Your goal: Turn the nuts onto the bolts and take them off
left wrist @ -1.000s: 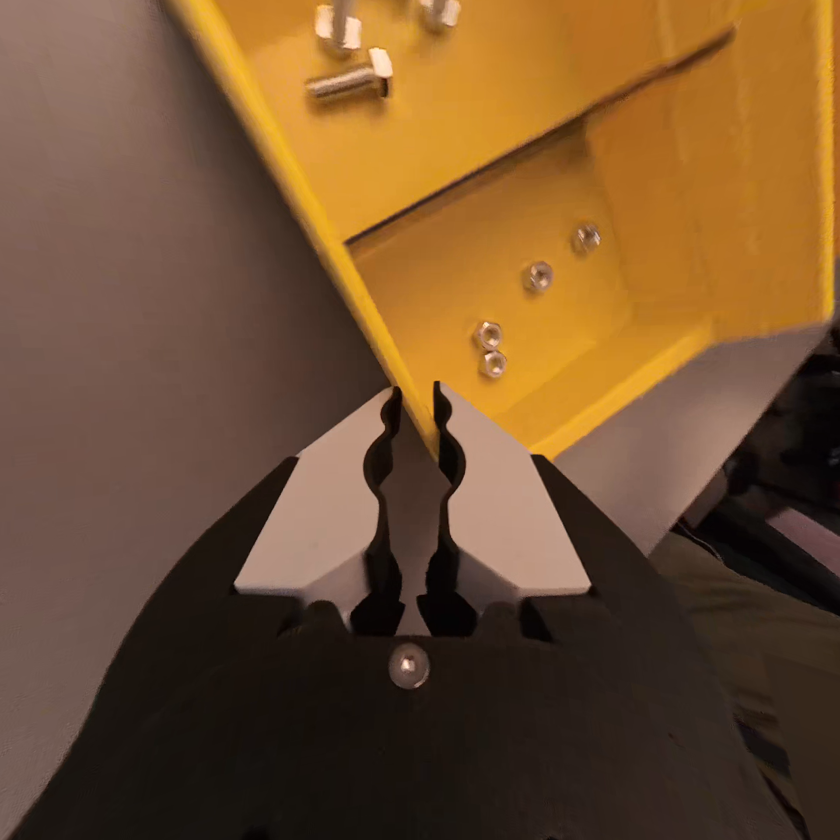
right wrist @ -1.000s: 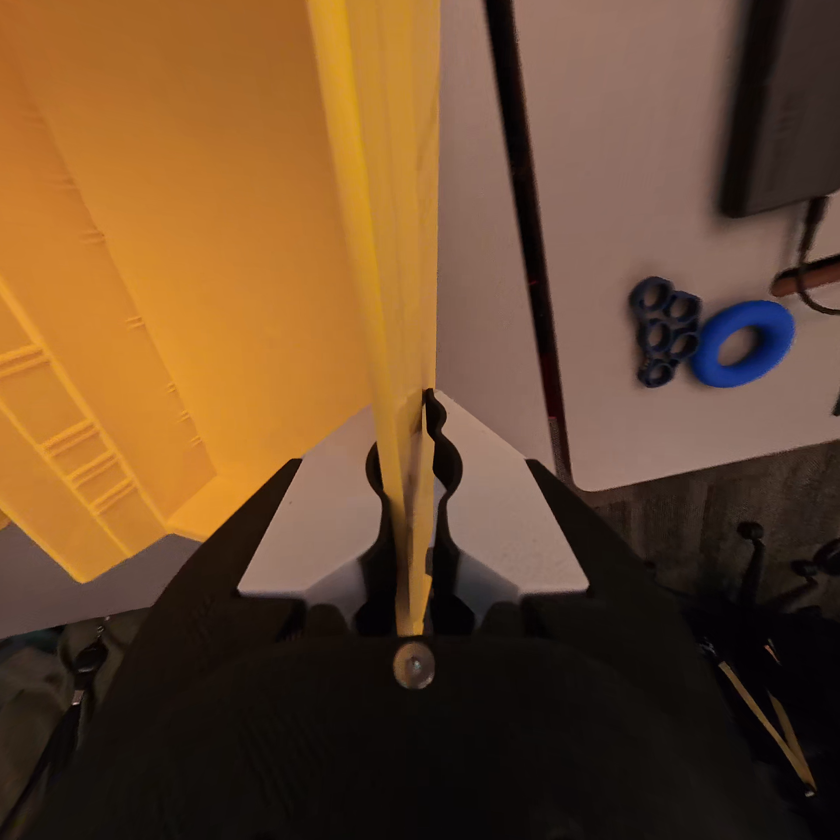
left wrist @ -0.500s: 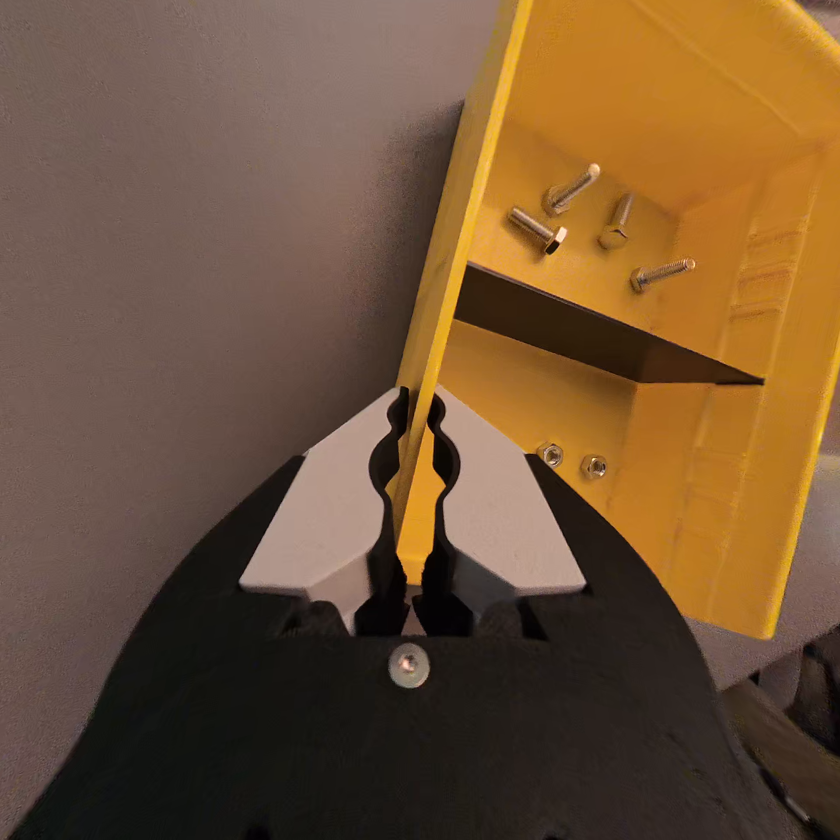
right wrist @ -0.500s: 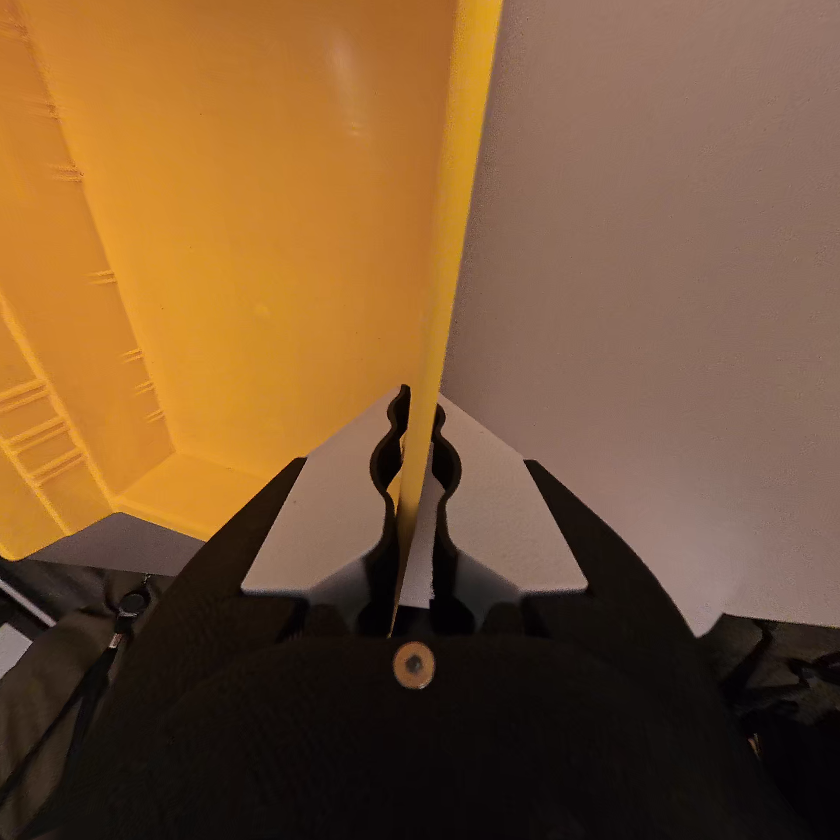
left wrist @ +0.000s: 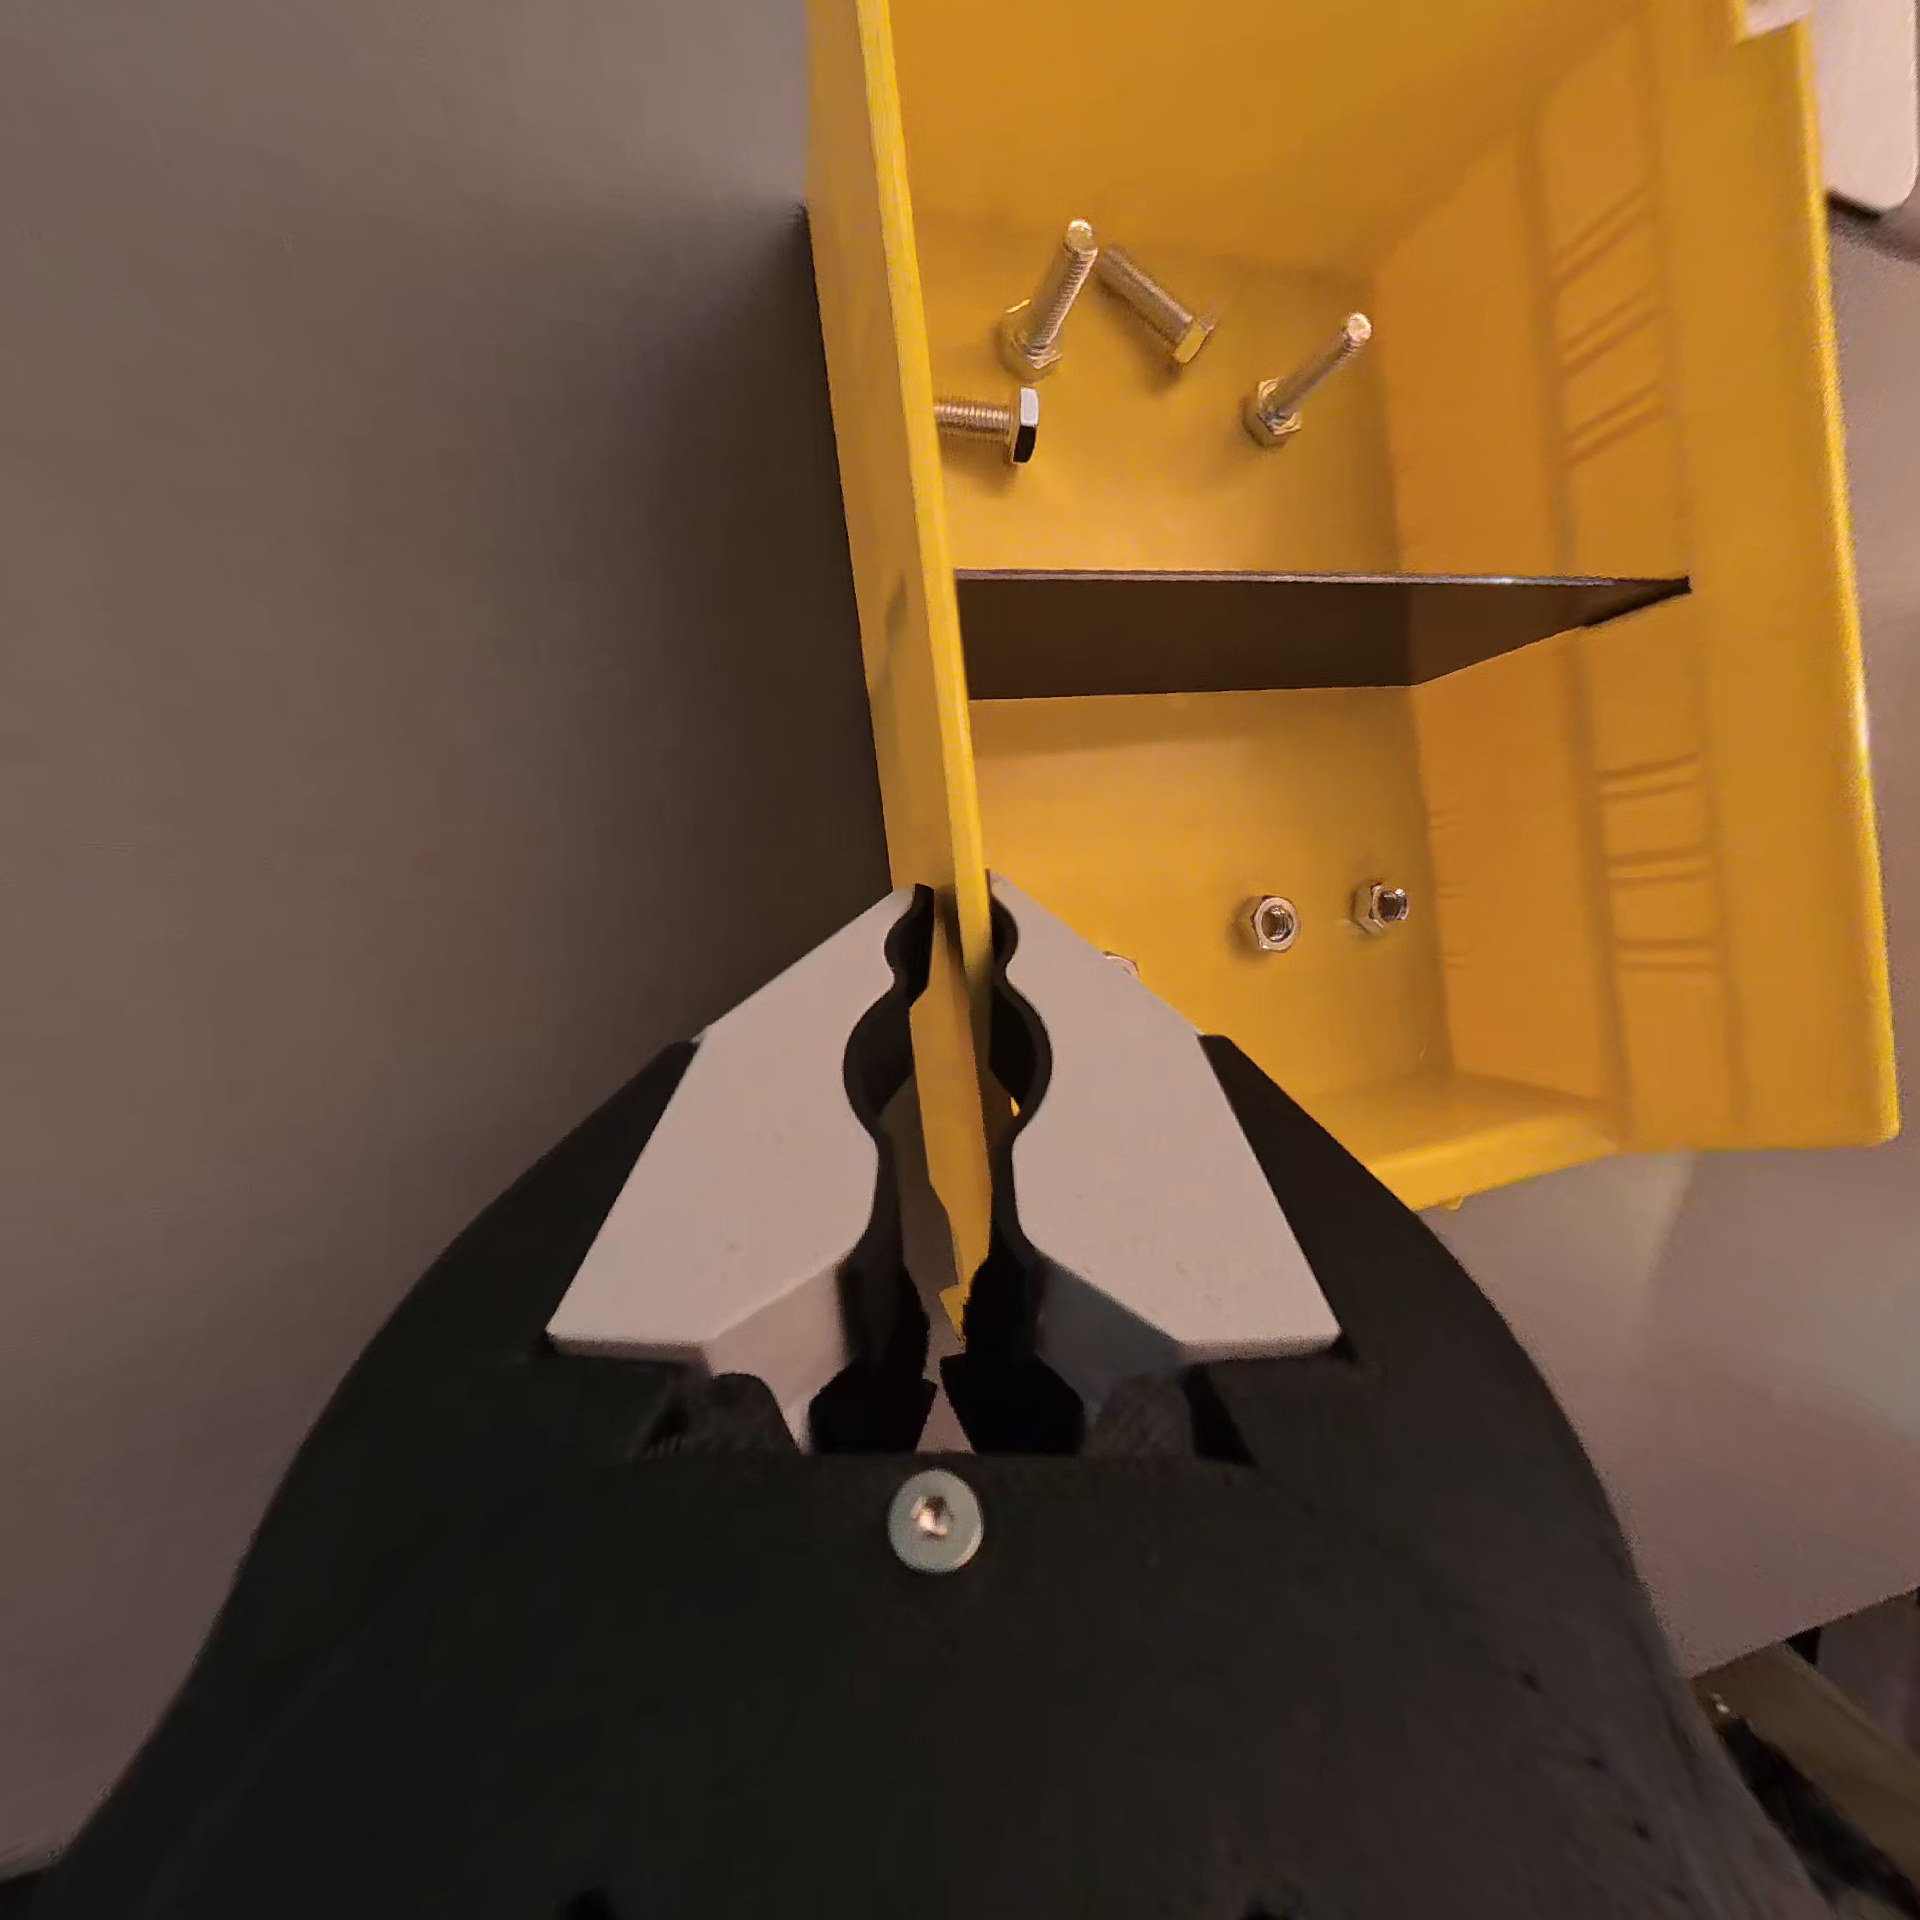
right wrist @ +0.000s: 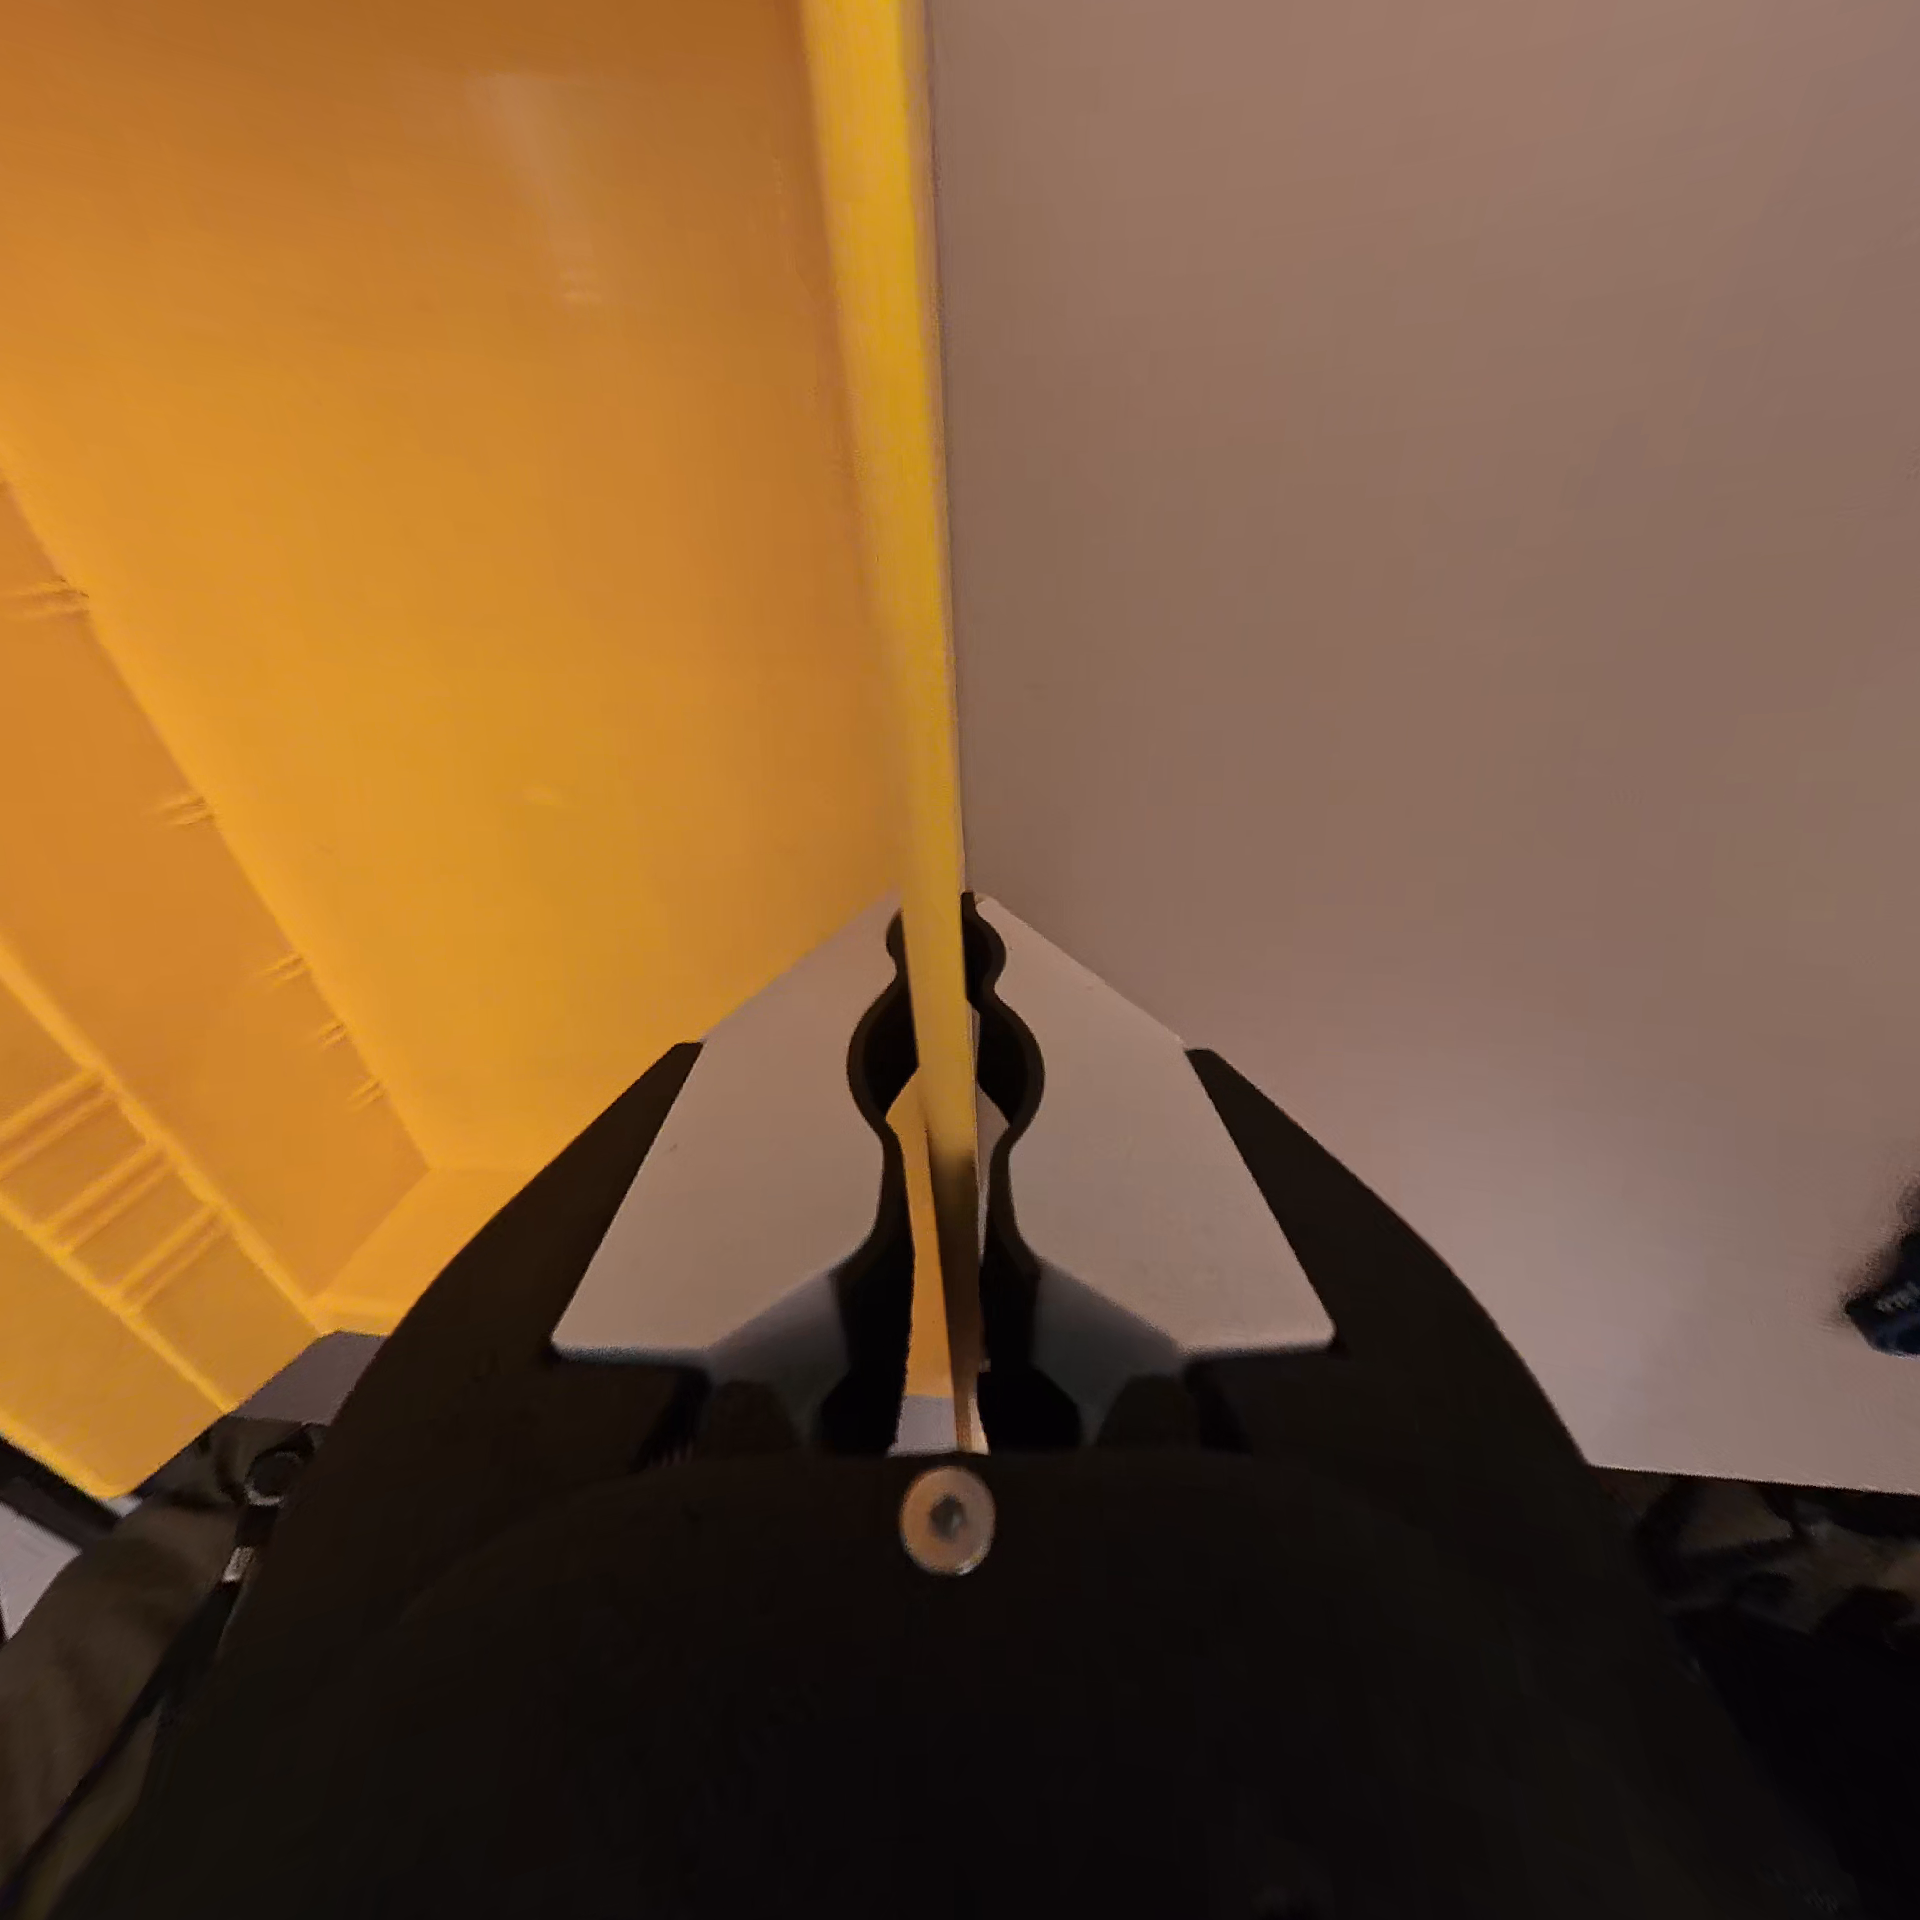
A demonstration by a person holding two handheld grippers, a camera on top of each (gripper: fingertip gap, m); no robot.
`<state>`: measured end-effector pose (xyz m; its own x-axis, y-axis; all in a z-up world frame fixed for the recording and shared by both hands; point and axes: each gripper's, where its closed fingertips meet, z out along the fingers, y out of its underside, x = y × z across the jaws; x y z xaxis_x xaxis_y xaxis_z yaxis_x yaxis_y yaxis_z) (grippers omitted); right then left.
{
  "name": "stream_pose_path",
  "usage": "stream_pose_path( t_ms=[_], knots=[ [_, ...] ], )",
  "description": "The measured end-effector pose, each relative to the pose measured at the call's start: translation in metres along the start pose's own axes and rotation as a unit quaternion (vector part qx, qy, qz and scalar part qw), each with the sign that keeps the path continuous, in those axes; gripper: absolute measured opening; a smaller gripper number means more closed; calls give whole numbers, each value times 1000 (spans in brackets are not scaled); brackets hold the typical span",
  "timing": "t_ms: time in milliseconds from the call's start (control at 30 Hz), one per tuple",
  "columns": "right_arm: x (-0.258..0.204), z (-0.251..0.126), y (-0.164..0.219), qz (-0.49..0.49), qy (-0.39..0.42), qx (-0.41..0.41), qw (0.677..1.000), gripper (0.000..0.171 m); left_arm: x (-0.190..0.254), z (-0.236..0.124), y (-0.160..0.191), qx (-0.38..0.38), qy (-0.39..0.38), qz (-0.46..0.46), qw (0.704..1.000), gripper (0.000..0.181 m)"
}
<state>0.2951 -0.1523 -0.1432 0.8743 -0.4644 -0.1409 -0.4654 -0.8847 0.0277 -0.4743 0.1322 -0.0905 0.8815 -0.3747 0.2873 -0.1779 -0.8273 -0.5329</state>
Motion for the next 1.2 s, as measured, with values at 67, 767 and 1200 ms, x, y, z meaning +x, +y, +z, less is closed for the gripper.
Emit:
stream_pose_path(
  t_ms=[67, 767, 1200],
  knots=[
    [12, -2, -1, 10, -15, -1, 1000, 2, -5, -3, 2, -7, -10, 11, 1000, 4],
    [44, -39, -32, -17, 50, 148, 988, 32, -19, -27, -6, 56, -22, 9, 998, 13],
    [-256, -246, 1, -328, 6, 702, 633, 74, 91, -87, -67, 297, -261, 363, 844, 40]
  ],
)
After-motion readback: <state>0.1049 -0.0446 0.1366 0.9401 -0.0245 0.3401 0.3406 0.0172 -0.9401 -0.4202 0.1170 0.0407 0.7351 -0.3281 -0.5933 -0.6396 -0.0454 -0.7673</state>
